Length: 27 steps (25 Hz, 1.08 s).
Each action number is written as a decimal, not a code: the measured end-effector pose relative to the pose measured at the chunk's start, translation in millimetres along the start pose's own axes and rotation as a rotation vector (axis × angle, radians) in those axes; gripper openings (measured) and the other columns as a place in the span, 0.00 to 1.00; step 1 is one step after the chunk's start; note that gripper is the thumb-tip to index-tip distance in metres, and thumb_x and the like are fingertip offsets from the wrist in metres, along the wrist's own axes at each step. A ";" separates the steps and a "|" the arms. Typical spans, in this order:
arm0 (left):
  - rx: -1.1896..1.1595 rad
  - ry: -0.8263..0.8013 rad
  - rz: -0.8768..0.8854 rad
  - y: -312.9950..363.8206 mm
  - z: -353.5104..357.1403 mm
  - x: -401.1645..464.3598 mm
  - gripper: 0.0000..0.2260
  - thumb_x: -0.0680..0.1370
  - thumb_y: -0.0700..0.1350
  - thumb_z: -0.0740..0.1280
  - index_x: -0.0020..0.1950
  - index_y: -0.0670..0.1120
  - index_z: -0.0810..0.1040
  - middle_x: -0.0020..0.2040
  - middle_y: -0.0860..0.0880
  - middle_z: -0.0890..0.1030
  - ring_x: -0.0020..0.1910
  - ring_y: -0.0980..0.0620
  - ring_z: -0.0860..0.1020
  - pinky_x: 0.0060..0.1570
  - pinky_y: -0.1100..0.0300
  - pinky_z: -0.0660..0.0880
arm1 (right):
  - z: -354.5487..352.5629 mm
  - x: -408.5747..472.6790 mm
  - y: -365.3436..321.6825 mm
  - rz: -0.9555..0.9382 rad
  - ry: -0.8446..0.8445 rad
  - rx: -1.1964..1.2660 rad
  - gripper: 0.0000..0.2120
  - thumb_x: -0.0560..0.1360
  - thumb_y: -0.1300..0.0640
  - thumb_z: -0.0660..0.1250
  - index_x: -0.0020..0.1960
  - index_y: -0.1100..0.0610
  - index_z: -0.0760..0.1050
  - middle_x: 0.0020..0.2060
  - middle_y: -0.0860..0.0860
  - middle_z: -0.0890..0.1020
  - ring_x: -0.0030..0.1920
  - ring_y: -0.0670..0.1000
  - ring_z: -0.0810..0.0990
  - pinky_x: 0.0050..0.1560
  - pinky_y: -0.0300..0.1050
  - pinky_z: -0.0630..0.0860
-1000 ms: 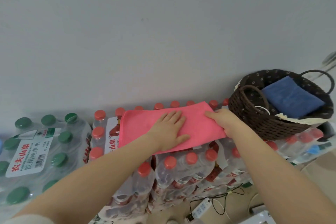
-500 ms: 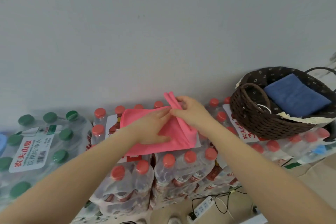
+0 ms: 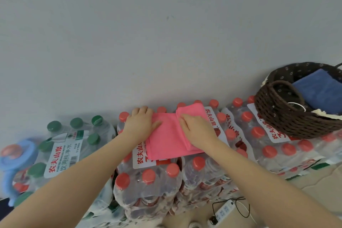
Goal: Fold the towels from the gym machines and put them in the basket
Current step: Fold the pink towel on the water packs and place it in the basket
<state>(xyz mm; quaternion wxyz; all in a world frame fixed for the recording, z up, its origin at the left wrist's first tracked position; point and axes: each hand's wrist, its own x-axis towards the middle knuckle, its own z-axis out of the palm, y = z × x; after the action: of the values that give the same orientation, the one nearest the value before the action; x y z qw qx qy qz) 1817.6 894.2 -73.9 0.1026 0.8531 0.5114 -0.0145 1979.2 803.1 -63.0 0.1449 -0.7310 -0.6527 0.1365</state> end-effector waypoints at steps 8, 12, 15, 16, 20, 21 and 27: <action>-0.851 -0.046 -0.194 4.5 -20.0 11.1 0.12 0.74 0.50 0.67 0.39 0.44 0.70 0.35 0.50 0.73 0.35 0.50 0.73 0.35 0.58 0.69 | 17.8 -1.5 11.9 0.072 -0.015 -0.251 0.42 0.66 0.36 0.29 0.76 0.52 0.47 0.77 0.49 0.50 0.76 0.51 0.44 0.74 0.53 0.40; -1.197 -0.331 -0.418 6.0 -18.3 1.1 0.15 0.74 0.52 0.68 0.52 0.43 0.73 0.46 0.44 0.80 0.41 0.48 0.79 0.36 0.57 0.76 | 20.2 3.4 15.3 0.081 -0.057 -0.289 0.42 0.64 0.34 0.27 0.76 0.48 0.42 0.77 0.48 0.47 0.76 0.51 0.42 0.74 0.54 0.38; -1.393 -0.491 -0.456 0.3 -17.4 -11.8 0.13 0.75 0.43 0.68 0.57 0.39 0.74 0.46 0.44 0.81 0.43 0.47 0.79 0.41 0.54 0.79 | 19.8 3.7 13.1 0.088 -0.085 -0.305 0.44 0.64 0.28 0.27 0.76 0.47 0.40 0.77 0.48 0.44 0.76 0.51 0.39 0.73 0.54 0.36; -1.366 -0.510 -0.437 0.5 -16.6 -16.2 0.13 0.75 0.41 0.68 0.57 0.39 0.74 0.46 0.43 0.81 0.42 0.47 0.79 0.43 0.53 0.79 | 18.2 4.6 12.5 0.087 -0.088 -0.306 0.46 0.63 0.27 0.26 0.76 0.48 0.40 0.77 0.48 0.44 0.76 0.51 0.39 0.73 0.53 0.34; -1.349 -0.356 -0.297 20.7 -28.5 -19.7 0.07 0.77 0.41 0.65 0.54 0.44 0.72 0.44 0.45 0.80 0.40 0.49 0.79 0.39 0.58 0.80 | 13.8 0.2 7.1 0.051 0.048 -0.350 0.43 0.69 0.30 0.32 0.74 0.53 0.56 0.76 0.54 0.53 0.76 0.56 0.49 0.73 0.50 0.41; -1.372 -0.314 -0.258 30.2 -33.2 -16.9 0.07 0.77 0.41 0.65 0.54 0.44 0.71 0.42 0.46 0.79 0.37 0.51 0.79 0.37 0.59 0.79 | 13.9 -3.1 5.6 0.056 0.111 -0.320 0.40 0.71 0.34 0.35 0.71 0.55 0.64 0.73 0.57 0.62 0.72 0.59 0.60 0.73 0.52 0.52; -1.324 -0.415 -0.062 93.7 -42.5 -5.1 0.07 0.79 0.39 0.61 0.40 0.43 0.70 0.32 0.45 0.74 0.21 0.59 0.75 0.22 0.68 0.74 | -30.8 -9.6 7.2 0.530 0.159 0.885 0.29 0.80 0.43 0.43 0.52 0.56 0.78 0.45 0.55 0.82 0.49 0.55 0.80 0.52 0.48 0.74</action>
<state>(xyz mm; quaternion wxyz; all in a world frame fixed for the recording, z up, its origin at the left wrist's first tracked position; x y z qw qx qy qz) 1893.8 855.1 -16.6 0.6964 0.5756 0.4068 0.1349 1996.7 791.7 -37.4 0.4495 -0.7481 -0.3120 0.3754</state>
